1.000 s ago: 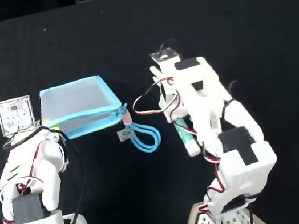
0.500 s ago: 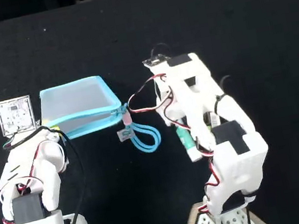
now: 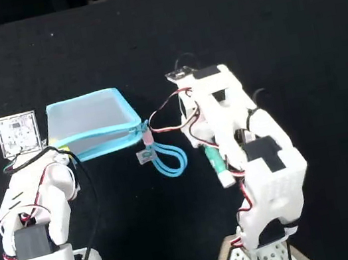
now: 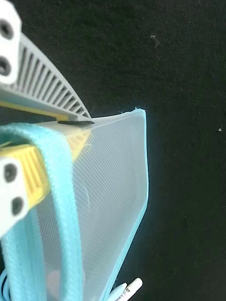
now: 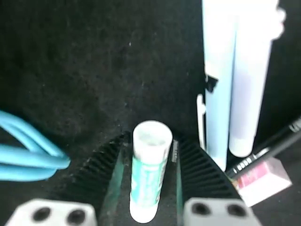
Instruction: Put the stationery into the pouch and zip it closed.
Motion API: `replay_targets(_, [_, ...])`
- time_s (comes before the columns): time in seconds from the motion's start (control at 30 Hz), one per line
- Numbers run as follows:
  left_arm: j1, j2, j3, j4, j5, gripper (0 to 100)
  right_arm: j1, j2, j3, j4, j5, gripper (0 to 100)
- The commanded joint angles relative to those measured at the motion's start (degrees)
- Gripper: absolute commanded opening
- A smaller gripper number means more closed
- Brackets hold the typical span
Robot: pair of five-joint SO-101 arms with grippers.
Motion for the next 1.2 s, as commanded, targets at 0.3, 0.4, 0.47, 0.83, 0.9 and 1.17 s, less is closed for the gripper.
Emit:
replay_targets(0.3, [-0.40,-0.70,-0.66,-1.14,0.18,3,-0.18,-5.05,-1.89,-1.23,0.18,1.0])
replay_targets(0.4, [-0.40,-0.70,-0.66,-1.14,0.18,3,0.18,-9.45,0.57,-1.23,0.18,1.0])
replay_targets(0.47, [-0.40,-0.70,-0.66,-1.14,0.18,3,0.18,-14.29,3.12,-1.23,0.18,1.0])
replay_targets(0.83, [-0.40,-0.70,-0.66,-0.79,0.18,3,-0.26,-53.76,16.13,-1.67,-3.34,1.1])
replay_targets(0.9, [-0.40,-0.70,-0.66,-0.79,0.18,3,-0.26,-61.14,16.57,-1.67,-5.71,1.1])
replay_targets(1.17, [-0.40,-0.70,-0.66,-0.79,0.18,3,-13.27,-82.86,18.42,-4.66,-6.42,1.1])
